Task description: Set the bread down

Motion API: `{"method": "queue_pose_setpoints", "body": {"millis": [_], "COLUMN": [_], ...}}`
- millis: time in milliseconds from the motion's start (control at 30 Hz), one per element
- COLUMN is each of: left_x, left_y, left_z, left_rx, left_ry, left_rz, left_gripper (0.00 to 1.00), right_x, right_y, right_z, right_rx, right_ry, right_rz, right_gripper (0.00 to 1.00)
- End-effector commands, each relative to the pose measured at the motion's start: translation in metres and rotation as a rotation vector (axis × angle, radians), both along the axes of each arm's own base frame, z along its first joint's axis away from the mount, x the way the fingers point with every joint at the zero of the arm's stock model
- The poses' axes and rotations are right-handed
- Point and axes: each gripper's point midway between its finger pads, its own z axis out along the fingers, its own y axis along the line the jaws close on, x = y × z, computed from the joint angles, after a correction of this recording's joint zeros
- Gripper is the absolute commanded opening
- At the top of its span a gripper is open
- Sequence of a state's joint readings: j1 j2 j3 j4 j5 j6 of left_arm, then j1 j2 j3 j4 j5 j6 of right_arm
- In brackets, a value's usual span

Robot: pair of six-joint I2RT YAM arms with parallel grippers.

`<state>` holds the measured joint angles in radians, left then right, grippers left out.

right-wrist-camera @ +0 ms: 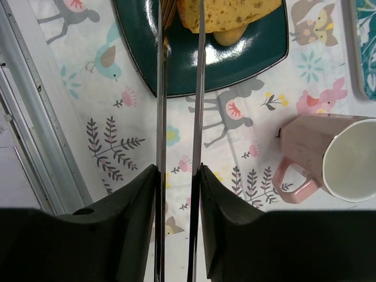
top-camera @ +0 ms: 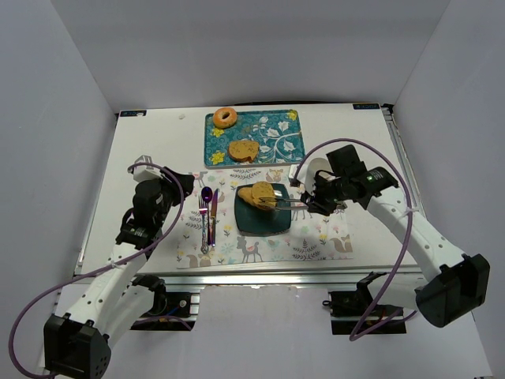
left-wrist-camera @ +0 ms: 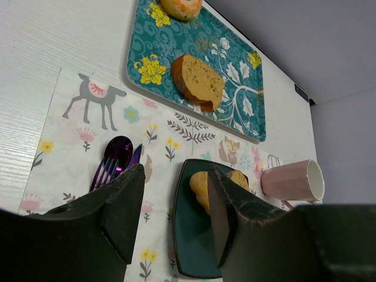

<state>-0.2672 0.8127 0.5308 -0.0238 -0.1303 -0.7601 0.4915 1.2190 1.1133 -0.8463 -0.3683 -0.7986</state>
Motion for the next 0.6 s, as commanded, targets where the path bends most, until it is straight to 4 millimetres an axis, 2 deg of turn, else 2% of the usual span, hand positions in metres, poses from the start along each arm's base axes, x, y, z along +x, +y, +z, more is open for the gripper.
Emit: {"method": "queue_pose_setpoints", "body": {"millis": [0,233,433,567], "left_x": [-0.002,0.003,0.005,0.004], "left_y": [0.001,-0.001,-0.003,-0.003], "left_z": [0.001,0.003,0.001,0.000], "left_rx": [-0.006,0.001,0.002,0.002], "left_ry": [-0.010,-0.009,0.000,0.001], "left_rz": [0.001,-0.010,-0.015,-0.016], "left_gripper": [0.57,0.57,0.57,0.57], "right_x": [-0.006,-0.013,-0.014,0.004], "right_y": [0.006,0.010,0.012,0.022], "right_z": [0.016,0.032,0.035,0.055], "right_rx": [0.053,0.099,0.115,0.186], "right_ry": [-0.056,-0.082,-0.081,-0.107], "right_rz": [0.054,0.082,0.082,-0.016], "right_gripper": [0.40,0.41,0.41,0.30]}}
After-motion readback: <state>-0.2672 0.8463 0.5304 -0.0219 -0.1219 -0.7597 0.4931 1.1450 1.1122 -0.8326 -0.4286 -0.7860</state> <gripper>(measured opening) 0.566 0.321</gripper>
